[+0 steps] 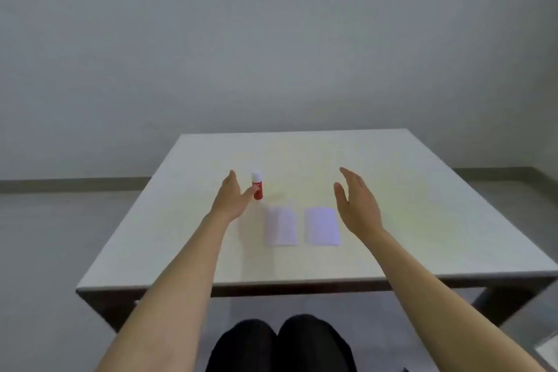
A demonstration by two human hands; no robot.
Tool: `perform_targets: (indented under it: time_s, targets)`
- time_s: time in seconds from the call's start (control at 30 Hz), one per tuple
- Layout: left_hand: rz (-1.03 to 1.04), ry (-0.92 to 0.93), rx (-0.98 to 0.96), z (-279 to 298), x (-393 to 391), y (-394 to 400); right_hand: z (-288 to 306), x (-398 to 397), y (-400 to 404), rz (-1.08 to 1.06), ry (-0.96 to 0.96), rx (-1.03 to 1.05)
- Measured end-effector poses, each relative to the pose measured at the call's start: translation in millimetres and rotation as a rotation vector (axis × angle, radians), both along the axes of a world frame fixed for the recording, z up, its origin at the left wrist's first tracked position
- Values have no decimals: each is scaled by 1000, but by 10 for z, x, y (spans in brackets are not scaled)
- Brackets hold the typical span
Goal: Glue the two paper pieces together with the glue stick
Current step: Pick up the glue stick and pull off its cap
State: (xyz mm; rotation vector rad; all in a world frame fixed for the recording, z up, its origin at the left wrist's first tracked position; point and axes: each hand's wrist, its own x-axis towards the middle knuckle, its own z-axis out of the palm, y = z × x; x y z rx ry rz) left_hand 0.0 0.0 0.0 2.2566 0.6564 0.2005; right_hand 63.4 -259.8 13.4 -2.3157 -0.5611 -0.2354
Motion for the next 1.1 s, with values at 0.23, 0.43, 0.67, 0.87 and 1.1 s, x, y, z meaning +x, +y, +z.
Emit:
perform_targets:
  time_s: [0.23, 0.43, 0.67, 0.87, 1.1]
  targets:
    - [138, -120, -114, -165, 371, -97, -295, 162, -27, -4, -23, 27]
    - [174, -355, -170, -220, 333, -276, -411, 115, 190, 40, 40, 196]
    - [-198, -326, 318, 88, 194, -426, 55, 185, 602, 9, 582, 522]
    - [-285, -380, 604, 185, 108, -521, 163, 261, 642, 148, 724, 264]
    - [-260, -372, 643, 187, 123, -571, 197, 256, 548, 293, 863, 324]
